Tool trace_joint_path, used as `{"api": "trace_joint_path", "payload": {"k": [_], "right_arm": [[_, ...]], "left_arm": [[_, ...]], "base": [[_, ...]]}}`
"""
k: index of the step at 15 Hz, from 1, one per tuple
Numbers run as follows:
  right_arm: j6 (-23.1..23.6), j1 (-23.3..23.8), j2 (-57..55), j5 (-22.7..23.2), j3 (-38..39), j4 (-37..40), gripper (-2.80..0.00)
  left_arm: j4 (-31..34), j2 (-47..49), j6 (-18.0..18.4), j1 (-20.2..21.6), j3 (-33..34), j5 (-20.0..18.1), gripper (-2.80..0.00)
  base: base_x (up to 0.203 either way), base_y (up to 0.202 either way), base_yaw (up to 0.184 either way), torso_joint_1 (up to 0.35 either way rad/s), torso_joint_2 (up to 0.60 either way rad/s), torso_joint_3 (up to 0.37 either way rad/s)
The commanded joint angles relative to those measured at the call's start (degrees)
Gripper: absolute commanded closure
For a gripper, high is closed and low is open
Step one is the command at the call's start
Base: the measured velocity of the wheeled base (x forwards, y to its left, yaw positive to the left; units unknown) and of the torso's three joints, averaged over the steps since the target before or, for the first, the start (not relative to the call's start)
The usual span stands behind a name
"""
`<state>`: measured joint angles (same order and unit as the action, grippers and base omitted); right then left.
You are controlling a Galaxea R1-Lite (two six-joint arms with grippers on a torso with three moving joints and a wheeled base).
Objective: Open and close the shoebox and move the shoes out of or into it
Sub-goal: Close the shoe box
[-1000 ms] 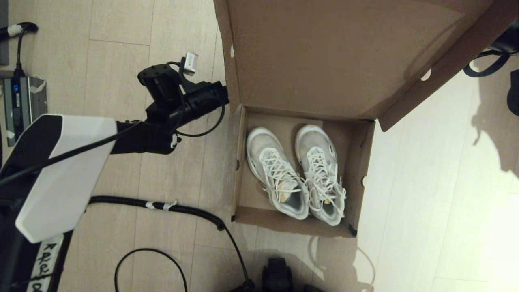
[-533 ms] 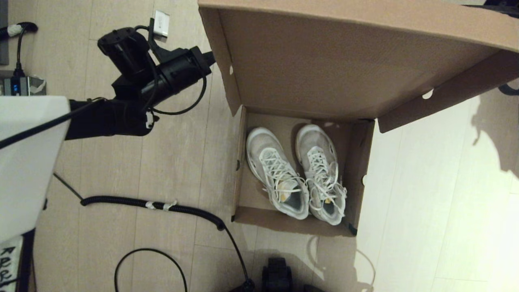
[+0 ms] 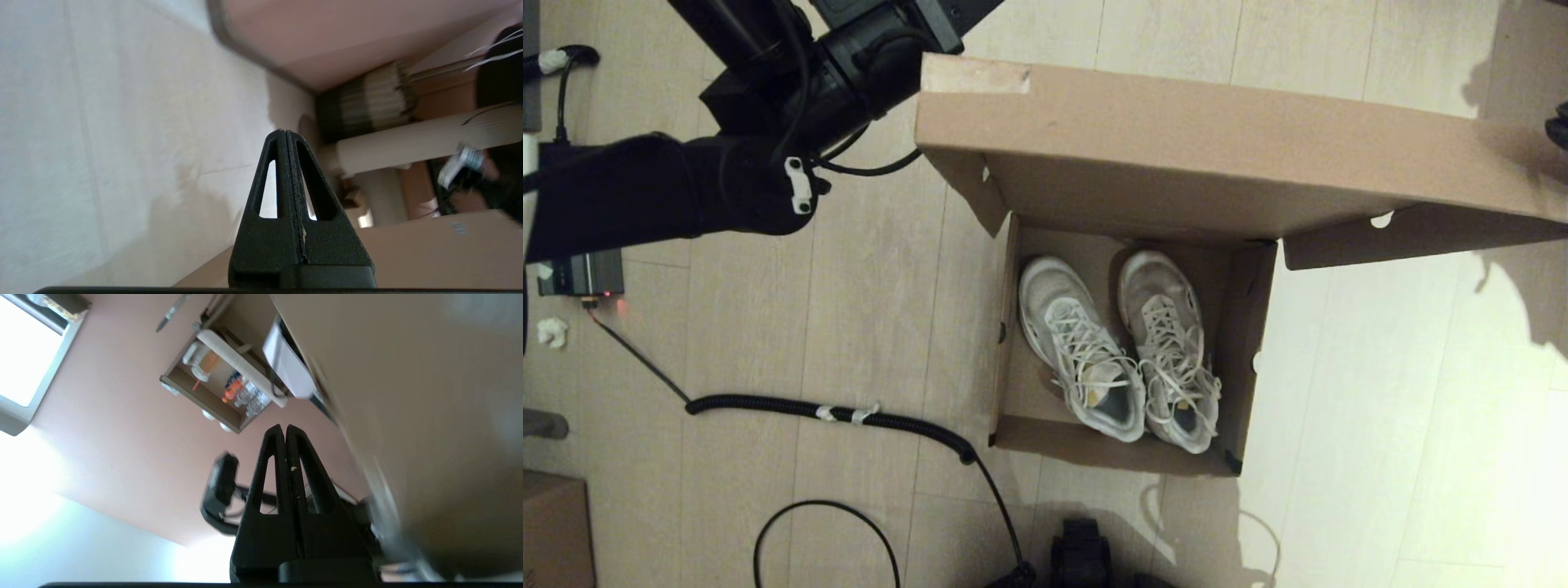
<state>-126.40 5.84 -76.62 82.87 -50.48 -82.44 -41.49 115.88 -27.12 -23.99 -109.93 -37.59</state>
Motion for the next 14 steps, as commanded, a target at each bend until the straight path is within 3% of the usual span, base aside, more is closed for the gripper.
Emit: {"api": "trace_joint_path", "payload": {"k": [1, 4, 7, 10, 14], "right_arm": [[-0.35, -0.03, 6.22, 0.64, 5.85, -0.53, 0.00], [3.16, -0.04, 11.25, 0.53, 14.24, -0.77, 0.00], [3.85, -0.04, 14.94, 0.45, 18.98, -0.77, 0.00], [3.96, 0.04, 17.14, 0.21, 19.12, -0.73, 0.00], [4.22, 1.85, 18.86, 0.02, 18.05, -0.70, 0.00]], "left_arm": [[-0.31, -3.38, -0.16, -2.34, 2.63, -0.08, 0.00], [-0.71, -8.12, -0.12, -5.79, 11.66, -0.12, 0.00], [-1.17, -13.93, 0.46, -9.10, 23.77, -0.57, 0.00], [-5.13, -16.29, 1.42, -12.17, 30.22, -1.15, 0.00], [-5.63, -20.65, 1.96, -14.58, 38.91, -1.48, 0.00]], "base": [[0.000, 0.000, 0.000, 0.000, 0.00, 0.000], [0.000, 0.000, 0.000, 0.000, 0.00, 0.000], [0.000, 0.000, 0.000, 0.000, 0.00, 0.000], [0.000, 0.000, 0.000, 0.000, 0.00, 0.000], [0.000, 0.000, 0.000, 0.000, 0.00, 0.000]]}}
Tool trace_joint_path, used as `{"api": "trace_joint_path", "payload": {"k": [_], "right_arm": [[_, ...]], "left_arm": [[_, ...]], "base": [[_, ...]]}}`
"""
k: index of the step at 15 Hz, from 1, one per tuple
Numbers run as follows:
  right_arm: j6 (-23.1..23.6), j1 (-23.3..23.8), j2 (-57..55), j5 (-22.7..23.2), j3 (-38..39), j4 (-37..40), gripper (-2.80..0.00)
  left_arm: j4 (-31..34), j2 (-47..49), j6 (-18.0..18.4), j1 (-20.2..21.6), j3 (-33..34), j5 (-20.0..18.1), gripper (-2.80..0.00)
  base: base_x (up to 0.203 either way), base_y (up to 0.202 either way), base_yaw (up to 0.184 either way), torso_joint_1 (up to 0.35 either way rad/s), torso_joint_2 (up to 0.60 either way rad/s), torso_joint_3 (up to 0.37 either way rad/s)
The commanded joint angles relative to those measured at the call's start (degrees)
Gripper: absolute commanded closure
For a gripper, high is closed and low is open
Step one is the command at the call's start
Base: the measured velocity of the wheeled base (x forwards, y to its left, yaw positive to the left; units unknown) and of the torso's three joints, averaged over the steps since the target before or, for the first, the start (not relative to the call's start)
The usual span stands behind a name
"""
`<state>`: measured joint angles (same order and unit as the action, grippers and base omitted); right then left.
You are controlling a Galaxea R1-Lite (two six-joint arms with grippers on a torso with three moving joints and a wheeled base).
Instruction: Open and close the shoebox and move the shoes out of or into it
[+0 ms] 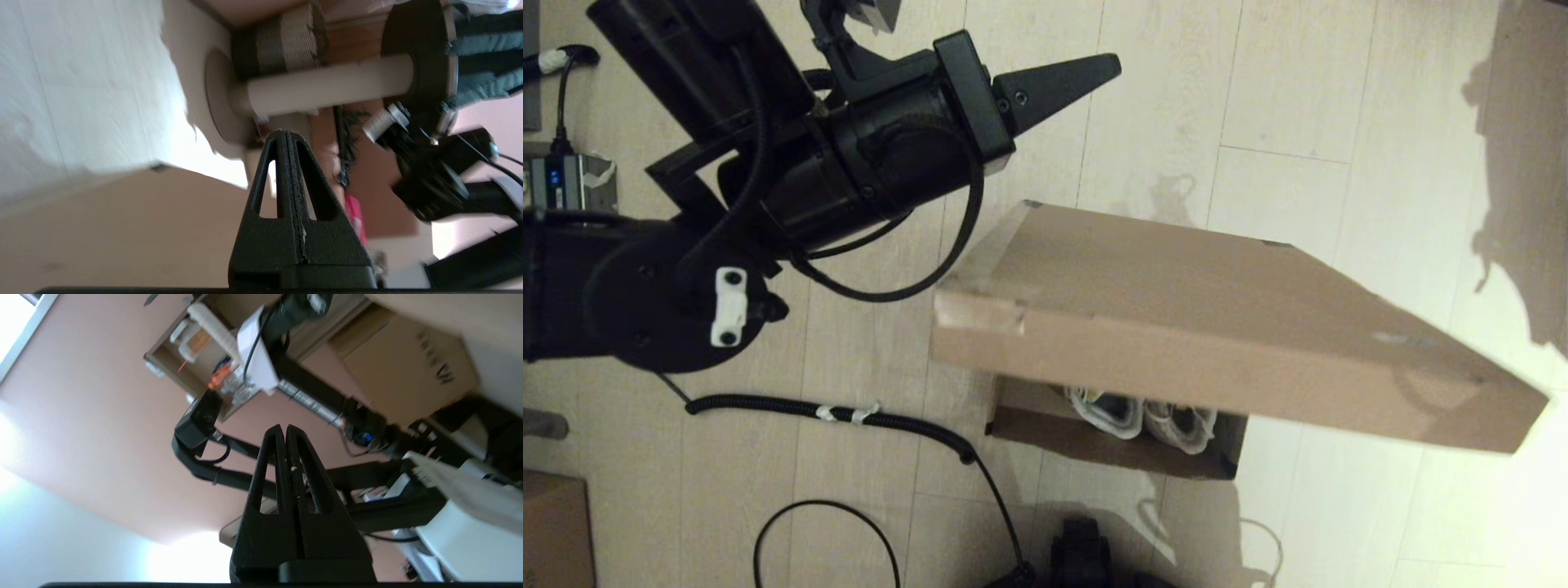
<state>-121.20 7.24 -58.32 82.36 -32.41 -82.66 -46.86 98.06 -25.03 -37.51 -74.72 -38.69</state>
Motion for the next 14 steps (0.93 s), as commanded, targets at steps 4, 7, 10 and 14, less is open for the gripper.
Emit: {"api": "trace_joint_path", "payload": {"k": [4, 7, 10, 14], "right_arm": [[14.44, 2.81, -4.37, -1.72, 1.83, -0.44, 0.00], [32.20, 8.63, -7.99, -4.73, 6.26, -0.46, 0.00], [47.42, 14.45, -10.51, -5.32, 8.72, -0.40, 0.00], [66.39, 16.67, -14.27, -17.37, 16.82, -0.39, 0.00]], "left_arm": [[-0.38, -6.21, 3.61, -4.79, 19.61, -1.18, 0.00], [-2.32, -6.03, 9.63, -6.57, 31.23, -1.16, 0.00], [-6.66, -6.77, 11.97, -7.04, 36.99, 4.55, 0.00], [-7.34, -10.07, 15.67, -7.50, 41.29, 8.95, 0.00]], "base": [[0.000, 0.000, 0.000, 0.000, 0.00, 0.000], [0.000, 0.000, 0.000, 0.000, 0.00, 0.000], [0.000, 0.000, 0.000, 0.000, 0.00, 0.000], [0.000, 0.000, 0.000, 0.000, 0.00, 0.000]]}}
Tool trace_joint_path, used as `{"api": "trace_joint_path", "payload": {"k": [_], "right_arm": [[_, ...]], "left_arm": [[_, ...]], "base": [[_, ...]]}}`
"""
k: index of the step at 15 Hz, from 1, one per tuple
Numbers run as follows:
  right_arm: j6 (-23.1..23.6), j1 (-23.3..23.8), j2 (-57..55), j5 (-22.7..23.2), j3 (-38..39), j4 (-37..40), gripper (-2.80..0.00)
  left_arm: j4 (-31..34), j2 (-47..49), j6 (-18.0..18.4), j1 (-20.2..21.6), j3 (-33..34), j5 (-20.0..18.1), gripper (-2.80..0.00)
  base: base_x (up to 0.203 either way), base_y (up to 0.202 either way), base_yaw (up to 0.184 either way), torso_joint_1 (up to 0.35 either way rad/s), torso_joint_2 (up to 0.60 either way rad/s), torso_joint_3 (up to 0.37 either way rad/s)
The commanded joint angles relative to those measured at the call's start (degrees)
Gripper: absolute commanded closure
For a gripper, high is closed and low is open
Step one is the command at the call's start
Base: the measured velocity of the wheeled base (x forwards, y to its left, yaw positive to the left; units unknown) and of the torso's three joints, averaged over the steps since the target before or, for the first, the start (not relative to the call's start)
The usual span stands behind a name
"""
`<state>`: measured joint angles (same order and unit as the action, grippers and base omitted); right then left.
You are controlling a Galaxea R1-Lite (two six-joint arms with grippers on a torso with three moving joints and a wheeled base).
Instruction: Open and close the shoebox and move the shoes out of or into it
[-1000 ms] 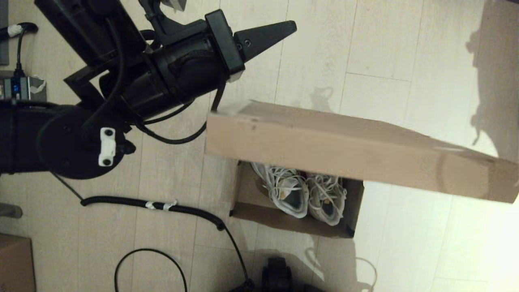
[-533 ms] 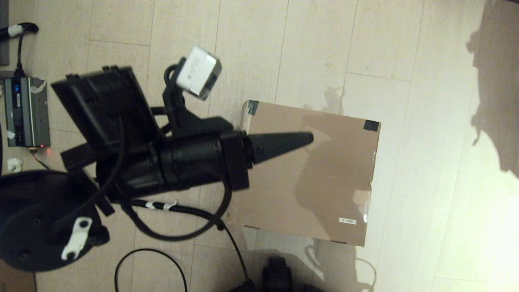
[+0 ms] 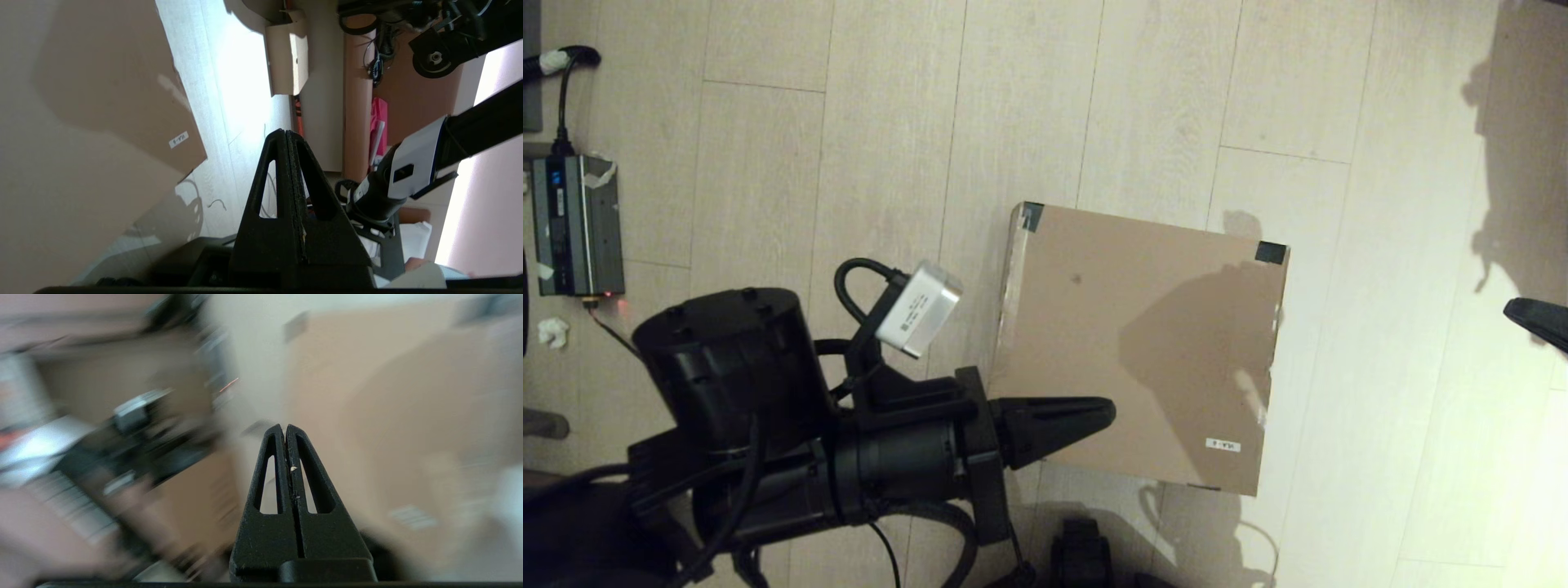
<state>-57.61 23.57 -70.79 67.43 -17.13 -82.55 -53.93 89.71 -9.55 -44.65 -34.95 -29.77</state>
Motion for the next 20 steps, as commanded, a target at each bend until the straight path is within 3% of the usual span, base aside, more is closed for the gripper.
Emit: {"api": "trace_joint_path", "payload": {"k": [1, 4, 5, 7, 9, 12, 14, 15, 17, 19, 20], "right_arm": [[5.24, 0.06, -1.92, -7.15, 3.35, -0.50, 0.00], [8.45, -0.19, 1.78, -13.65, 8.79, 0.94, 0.00], [11.78, -0.21, 2.50, -15.48, 10.93, 2.84, 0.00], [23.66, -0.88, 2.47, -21.68, 15.32, 8.07, 0.00], [32.53, -2.34, 4.74, -27.39, 16.83, 16.27, 0.00], [50.83, -2.56, 8.23, -30.93, 17.04, 23.73, 0.00], [58.33, -2.58, 14.34, -34.85, 16.33, 33.72, 0.00], [64.80, -2.51, 17.42, -37.43, 15.96, 40.58, 0.00], [74.92, -2.48, 24.71, -48.81, 15.36, 51.32, 0.00], [79.48, -2.39, 31.46, -58.91, 15.01, 61.75, 0.00], [79.85, -2.39, 34.40, -61.12, 15.05, 65.10, 0.00]], "left_arm": [[-0.26, -2.19, 0.29, -1.02, 2.03, 0.12, 0.00], [-0.21, -4.47, 0.49, -1.14, 2.49, 2.35, 0.00], [-0.21, -5.22, 0.48, -1.14, 2.27, 4.02, 0.00], [-0.12, -8.17, 0.33, -1.12, 2.23, 6.83, 0.00], [0.45, -12.08, 0.37, -0.68, 3.20, 10.13, 0.00], [3.27, -16.55, 1.76, 3.03, 5.48, 17.16, 0.00], [5.07, -19.21, 2.84, 8.84, 7.13, 19.78, 0.00], [5.59, -20.89, 3.14, 13.61, 8.26, 20.67, 0.00], [6.74, -24.79, 3.62, 25.34, 11.05, 23.25, 0.00], [8.57, -31.15, 3.86, 37.78, 17.68, 27.13, 0.00], [9.29, -34.48, 3.90, 41.08, 23.17, 28.18, 0.00]], "base": [[0.000, 0.000, 0.000, 0.000, 0.00, 0.000], [0.000, 0.000, 0.000, 0.000, 0.00, 0.000], [0.000, 0.000, 0.000, 0.000, 0.00, 0.000], [0.000, 0.000, 0.000, 0.000, 0.00, 0.000], [0.000, 0.000, 0.000, 0.000, 0.00, 0.000], [0.000, 0.000, 0.000, 0.000, 0.00, 0.000], [0.000, 0.000, 0.000, 0.000, 0.00, 0.000], [0.000, 0.000, 0.000, 0.000, 0.00, 0.000], [0.000, 0.000, 0.000, 0.000, 0.00, 0.000], [0.000, 0.000, 0.000, 0.000, 0.00, 0.000], [0.000, 0.000, 0.000, 0.000, 0.00, 0.000]]}}
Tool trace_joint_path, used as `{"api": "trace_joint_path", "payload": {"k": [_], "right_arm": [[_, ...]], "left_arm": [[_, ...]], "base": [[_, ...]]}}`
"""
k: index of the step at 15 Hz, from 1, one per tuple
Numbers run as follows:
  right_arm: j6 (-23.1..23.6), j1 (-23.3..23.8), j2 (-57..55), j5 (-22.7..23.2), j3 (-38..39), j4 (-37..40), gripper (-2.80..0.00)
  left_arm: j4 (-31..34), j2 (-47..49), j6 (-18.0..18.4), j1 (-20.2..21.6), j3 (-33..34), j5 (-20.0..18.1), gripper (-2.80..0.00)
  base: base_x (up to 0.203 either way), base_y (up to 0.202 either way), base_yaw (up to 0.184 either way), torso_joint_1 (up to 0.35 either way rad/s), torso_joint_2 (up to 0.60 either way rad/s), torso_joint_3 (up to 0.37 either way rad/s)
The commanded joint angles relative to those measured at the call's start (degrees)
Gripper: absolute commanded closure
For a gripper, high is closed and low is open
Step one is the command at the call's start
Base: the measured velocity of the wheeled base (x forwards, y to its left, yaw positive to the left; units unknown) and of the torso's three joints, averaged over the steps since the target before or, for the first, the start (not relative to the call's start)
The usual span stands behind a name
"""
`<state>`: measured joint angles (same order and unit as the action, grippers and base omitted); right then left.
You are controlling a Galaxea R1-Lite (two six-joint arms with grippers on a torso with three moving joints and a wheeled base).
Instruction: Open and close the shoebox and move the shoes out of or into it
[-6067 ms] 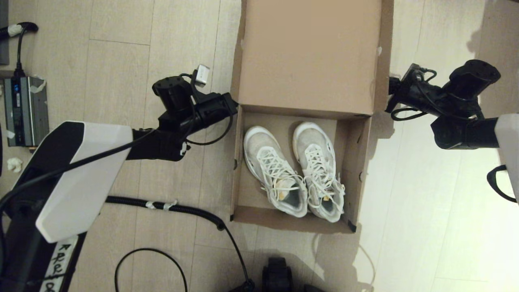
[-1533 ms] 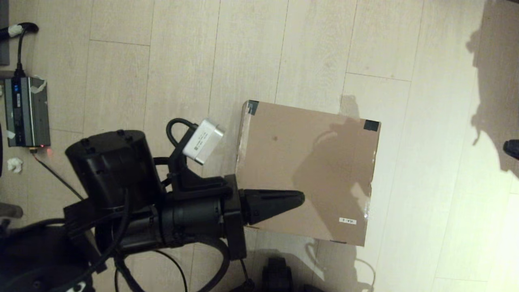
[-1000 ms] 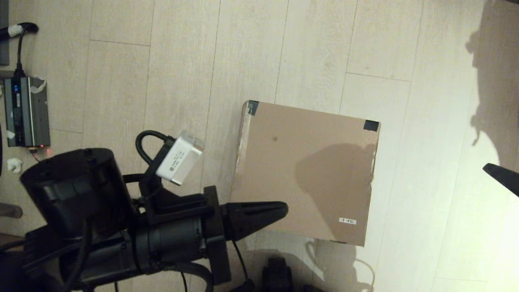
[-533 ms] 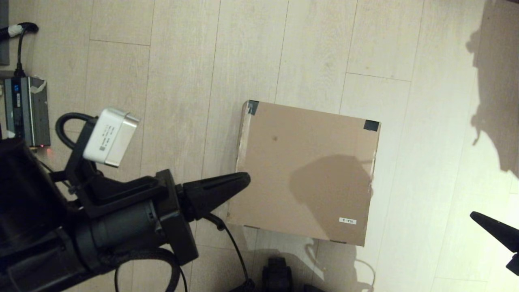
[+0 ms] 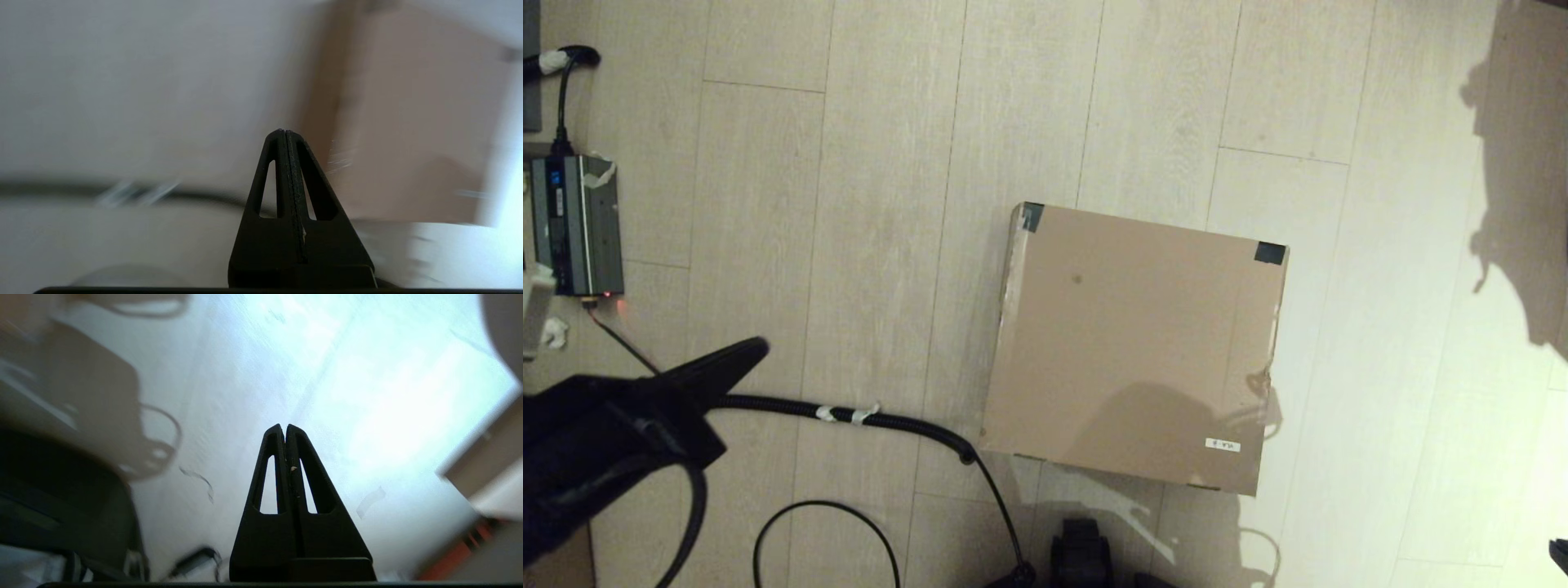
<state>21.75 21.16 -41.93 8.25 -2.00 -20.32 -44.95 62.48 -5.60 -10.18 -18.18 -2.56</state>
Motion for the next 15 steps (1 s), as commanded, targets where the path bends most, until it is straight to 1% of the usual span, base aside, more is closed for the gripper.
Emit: {"api": "trace_joint_path", "payload": {"k": [1, 2, 3, 4, 5, 7, 8, 10, 11, 12, 13, 15], "right_arm": [[-0.10, -0.05, 9.03, -2.25, 0.06, 6.45, 0.00], [-2.15, -0.10, 12.14, 1.05, 0.15, 10.59, 0.00], [-5.02, -0.07, 14.51, 5.99, 0.05, 14.28, 0.00], [-7.18, 0.11, 15.87, 8.08, -0.71, 19.43, 0.00], [-7.75, 0.22, 15.94, 5.10, -1.78, 22.87, 0.00], [-7.33, 0.24, 16.63, -4.25, -1.64, 24.94, 0.00], [-6.94, 0.26, 19.03, -5.77, -1.33, 25.08, 0.00], [-6.53, 0.22, 23.52, -6.17, -1.12, 25.30, 0.00], [-6.59, 0.06, 25.61, -4.32, -1.02, 25.70, 0.00], [-6.66, -0.97, 25.99, -3.74, -1.15, 26.76, 0.00], [-7.00, -4.16, 25.78, -3.62, -1.32, 27.92, 0.00], [-8.41, -16.08, 25.24, -3.63, -1.64, 29.28, 0.00]], "left_arm": [[1.21, -11.55, -0.01, 8.32, 12.38, 1.79, 0.00], [3.85, -15.98, -0.13, 9.34, 16.45, 2.22, 0.00], [9.32, -19.83, -0.25, 9.88, 18.00, 2.42, 0.00], [18.64, -23.99, -0.11, 10.25, 18.00, 2.56, 0.00], [29.00, -28.42, 0.89, 10.49, 17.83, 2.63, 0.00], [41.74, -34.37, 3.28, 10.75, 17.74, 2.59, 0.00], [43.36, -35.93, 3.89, 10.70, 17.68, 2.51, 0.00], [43.72, -39.57, 4.18, 10.64, 17.62, 2.53, 0.00], [44.11, -42.07, 4.43, 10.69, 17.55, 2.76, 0.00], [44.94, -44.90, 5.10, 10.99, 17.50, 2.86, 0.00], [46.59, -47.58, 6.32, 11.79, 17.25, 2.86, 0.00], [48.20, -48.63, 7.86, 12.45, 16.86, 2.82, 0.00]], "base": [[0.000, 0.000, 0.000, 0.000, 0.00, 0.000], [0.000, 0.000, 0.000, 0.000, 0.00, 0.000], [0.000, 0.000, 0.000, 0.000, 0.00, 0.000], [0.000, 0.000, 0.000, 0.000, 0.00, 0.000], [0.000, 0.000, 0.000, 0.000, 0.00, 0.000], [0.000, 0.000, 0.000, 0.000, 0.00, 0.000], [0.000, 0.000, 0.000, 0.000, 0.00, 0.000], [0.000, 0.000, 0.000, 0.000, 0.00, 0.000], [0.000, 0.000, 0.000, 0.000, 0.00, 0.000], [0.000, 0.000, 0.000, 0.000, 0.00, 0.000], [0.000, 0.000, 0.000, 0.000, 0.00, 0.000], [0.000, 0.000, 0.000, 0.000, 0.00, 0.000]]}}
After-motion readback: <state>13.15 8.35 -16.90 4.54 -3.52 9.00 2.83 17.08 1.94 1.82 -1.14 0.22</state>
